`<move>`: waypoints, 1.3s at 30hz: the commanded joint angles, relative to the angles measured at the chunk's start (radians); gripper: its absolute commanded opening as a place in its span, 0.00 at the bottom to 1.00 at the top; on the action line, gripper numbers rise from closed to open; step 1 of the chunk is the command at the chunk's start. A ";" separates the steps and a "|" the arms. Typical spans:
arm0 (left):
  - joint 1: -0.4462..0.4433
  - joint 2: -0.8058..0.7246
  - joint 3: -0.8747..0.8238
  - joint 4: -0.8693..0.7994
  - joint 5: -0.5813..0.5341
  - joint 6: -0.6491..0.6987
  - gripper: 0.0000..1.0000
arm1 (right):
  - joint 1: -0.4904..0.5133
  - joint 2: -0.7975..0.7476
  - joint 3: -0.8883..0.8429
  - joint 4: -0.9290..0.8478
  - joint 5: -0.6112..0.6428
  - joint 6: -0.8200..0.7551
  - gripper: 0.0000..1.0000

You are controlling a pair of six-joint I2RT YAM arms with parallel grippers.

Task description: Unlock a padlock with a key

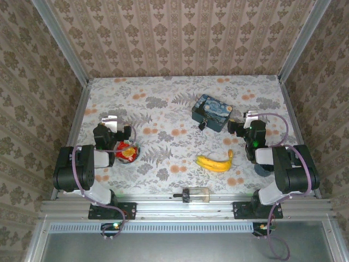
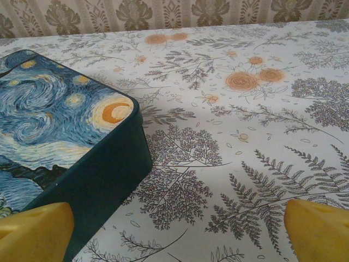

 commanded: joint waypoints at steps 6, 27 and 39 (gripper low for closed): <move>-0.004 -0.008 0.020 -0.026 -0.010 0.009 1.00 | 0.006 -0.006 0.000 0.003 -0.003 -0.018 1.00; -0.012 -0.326 0.166 -0.495 -0.132 -0.186 1.00 | 0.023 -0.226 0.330 -0.860 0.193 0.281 1.00; -0.375 -0.137 0.491 -0.654 -0.127 -0.393 1.00 | 0.053 -0.320 0.421 -1.127 0.175 0.591 1.00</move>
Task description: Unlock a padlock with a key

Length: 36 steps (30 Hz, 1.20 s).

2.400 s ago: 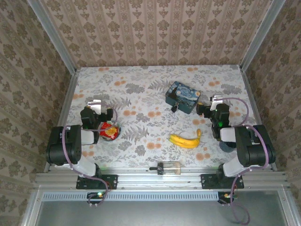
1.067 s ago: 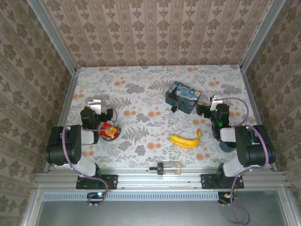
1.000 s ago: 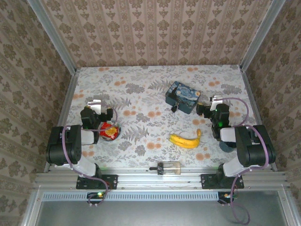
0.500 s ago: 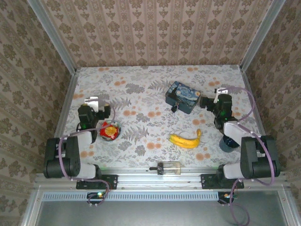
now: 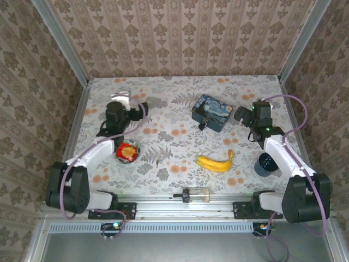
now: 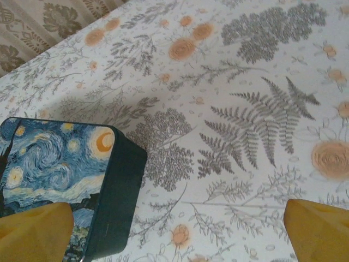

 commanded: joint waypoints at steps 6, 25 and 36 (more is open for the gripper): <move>-0.195 0.289 0.297 -0.124 0.039 -0.094 1.00 | 0.015 -0.008 0.035 -0.131 -0.058 0.144 1.00; -0.305 0.774 0.843 -0.252 0.256 -0.191 0.86 | 0.043 0.121 0.071 -0.027 -0.194 0.195 0.82; -0.338 0.890 0.964 -0.346 0.296 -0.179 0.73 | 0.064 0.336 0.196 -0.012 -0.248 0.182 0.70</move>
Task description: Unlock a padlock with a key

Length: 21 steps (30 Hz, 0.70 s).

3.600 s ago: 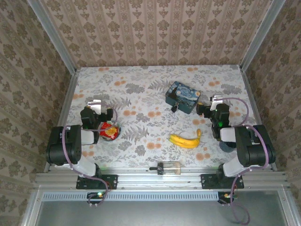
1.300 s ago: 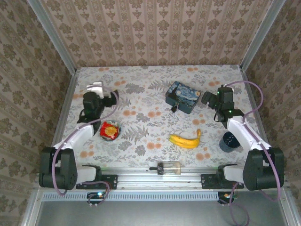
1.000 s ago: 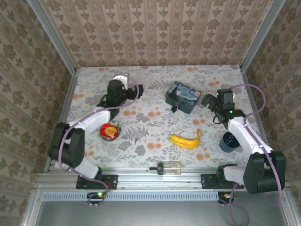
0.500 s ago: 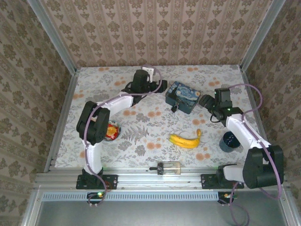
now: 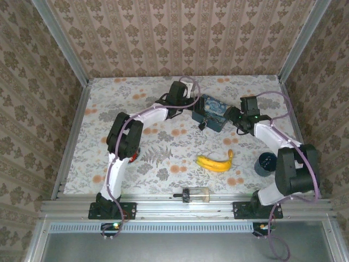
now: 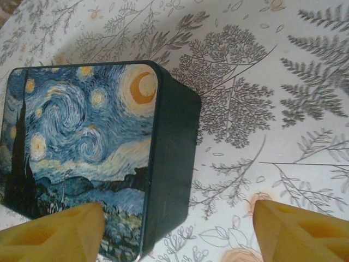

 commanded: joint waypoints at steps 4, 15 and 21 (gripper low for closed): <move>-0.008 0.032 0.038 -0.061 0.019 0.007 0.68 | 0.020 0.104 0.097 -0.002 -0.048 -0.012 0.63; -0.017 0.007 -0.028 -0.046 0.005 0.007 0.51 | 0.073 0.236 0.219 -0.032 -0.121 -0.071 0.52; -0.020 -0.090 -0.181 0.053 -0.057 -0.020 0.42 | 0.118 0.324 0.324 -0.068 -0.168 -0.120 0.48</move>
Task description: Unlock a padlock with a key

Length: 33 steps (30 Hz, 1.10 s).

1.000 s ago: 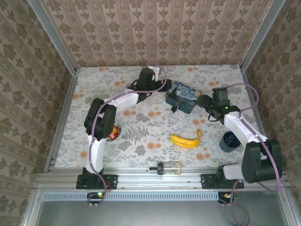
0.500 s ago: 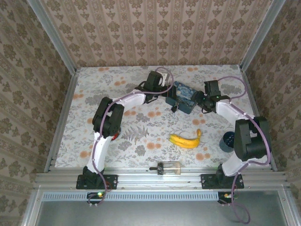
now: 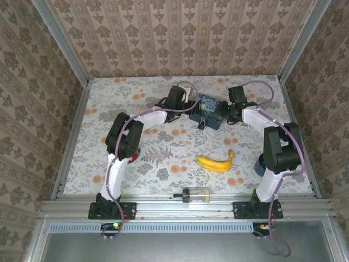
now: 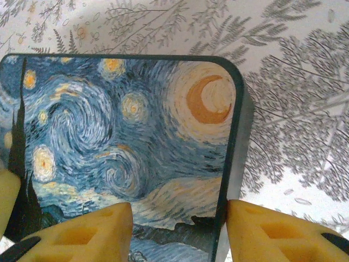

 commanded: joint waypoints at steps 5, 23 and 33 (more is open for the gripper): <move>-0.025 -0.186 -0.246 0.099 -0.135 -0.035 0.38 | 0.102 0.120 0.146 -0.046 -0.138 -0.062 0.48; 0.003 -0.564 -0.744 0.259 -0.442 -0.148 0.39 | 0.340 0.381 0.494 -0.105 -0.203 -0.060 0.47; 0.074 -0.559 -0.707 0.245 -0.405 -0.085 0.40 | 0.398 0.395 0.510 -0.088 -0.142 0.009 0.47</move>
